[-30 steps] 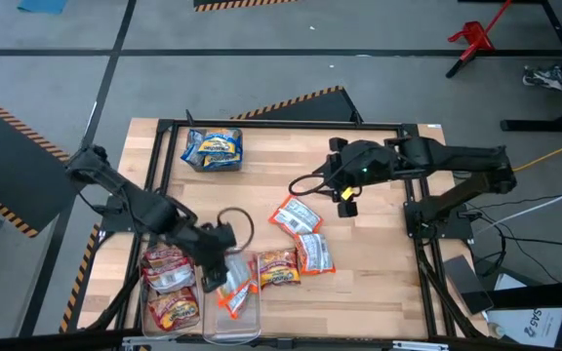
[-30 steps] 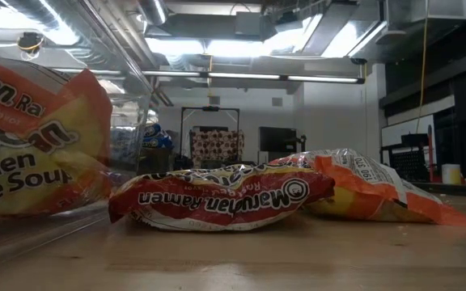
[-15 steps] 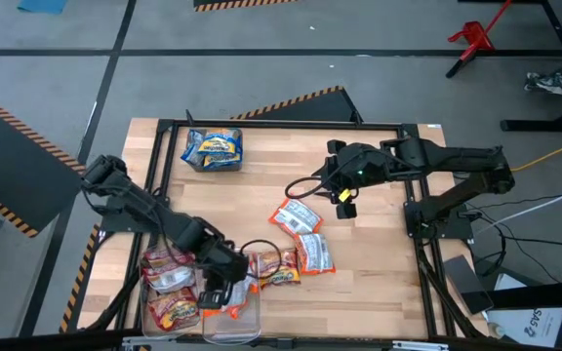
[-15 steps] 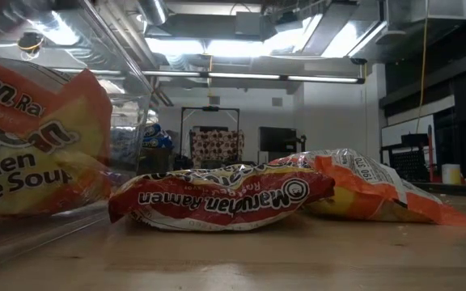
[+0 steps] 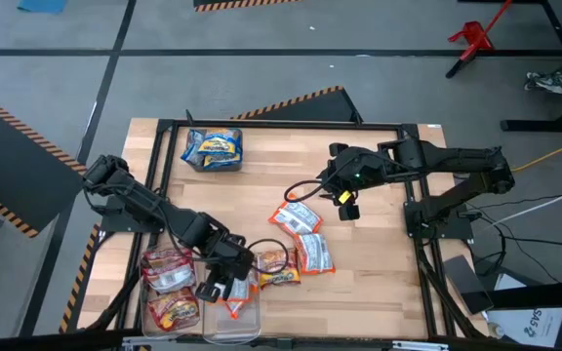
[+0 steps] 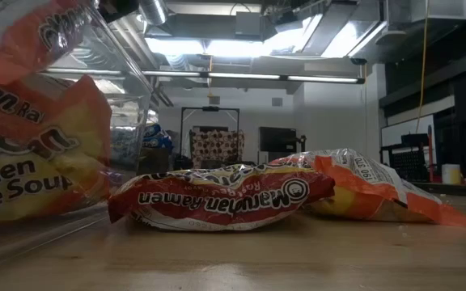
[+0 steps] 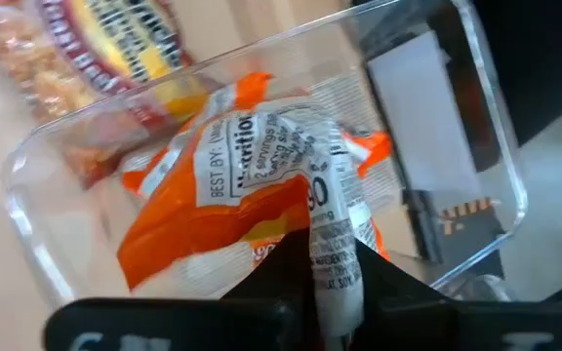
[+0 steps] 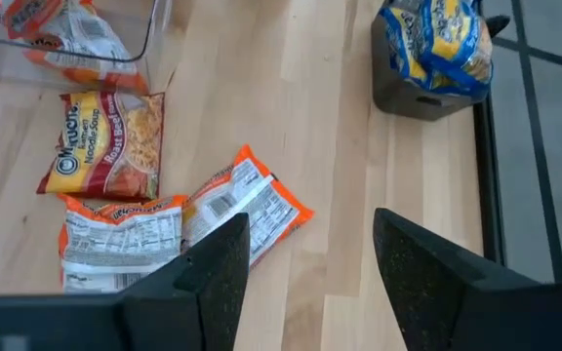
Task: Sort Maruchan noodles
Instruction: Put the orange noodle pack into the right transparent bin
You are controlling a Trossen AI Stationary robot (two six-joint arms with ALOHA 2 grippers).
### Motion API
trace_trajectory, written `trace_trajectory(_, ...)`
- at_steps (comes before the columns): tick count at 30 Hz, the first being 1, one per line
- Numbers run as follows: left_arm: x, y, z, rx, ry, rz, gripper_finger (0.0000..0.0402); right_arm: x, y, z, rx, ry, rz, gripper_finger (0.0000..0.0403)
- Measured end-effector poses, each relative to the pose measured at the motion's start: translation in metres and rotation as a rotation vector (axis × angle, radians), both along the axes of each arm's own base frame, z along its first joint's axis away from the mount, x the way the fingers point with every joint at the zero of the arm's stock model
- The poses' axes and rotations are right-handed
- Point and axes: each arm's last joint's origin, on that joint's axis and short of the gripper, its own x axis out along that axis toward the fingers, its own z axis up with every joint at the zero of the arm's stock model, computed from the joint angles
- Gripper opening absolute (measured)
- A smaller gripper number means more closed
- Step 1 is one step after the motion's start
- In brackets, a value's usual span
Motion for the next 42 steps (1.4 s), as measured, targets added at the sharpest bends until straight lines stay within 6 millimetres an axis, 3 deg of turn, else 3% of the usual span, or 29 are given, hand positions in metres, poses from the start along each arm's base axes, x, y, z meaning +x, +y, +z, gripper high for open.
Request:
trace_trajectory(12, 0.000, 0.003, -0.001, 0.019, 0.013, 0.032, 0.0145, 0.000, 0.000, -0.011, -0.004, 0.046, 0.001, 0.0202)
trace_trajectory(17, -0.005, 0.009, 0.002, 0.040, 0.060, 0.099, 0.0170, 0.000, -0.002, -0.011, -0.006, 0.049, -0.002, 0.0202)
trace_trajectory(22, -0.016, 0.020, 0.002, 0.009, 0.254, 0.257, 0.0171, 0.000, -0.007, -0.011, -0.008, 0.055, -0.020, 0.0202)
trace_trajectory(26, -0.016, 0.020, 0.004, -0.017, 0.271, 0.295, 0.0167, 0.000, -0.009, -0.011, -0.009, 0.053, -0.026, 0.0202)
trace_trajectory(29, -0.017, 0.016, 0.006, -0.015, 0.246, 0.322, 0.0161, 0.000, -0.009, -0.011, -0.002, 0.053, -0.026, 0.0202)
trace_trajectory(33, -0.012, 0.001, 0.006, 0.057, 0.075, 0.329, 0.0140, -0.001, -0.009, -0.012, 0.000, 0.062, -0.026, 0.0202)
trace_trajectory(37, -0.007, -0.006, -0.005, 0.149, 0.020, 0.357, 0.0115, -0.001, -0.009, -0.017, 0.007, 0.075, -0.035, 0.0202)
trace_trajectory(42, 0.006, -0.013, -0.035, 0.221, 0.091, 0.354, 0.0102, 0.004, -0.009, -0.043, 0.017, 0.113, -0.052, 0.0202)
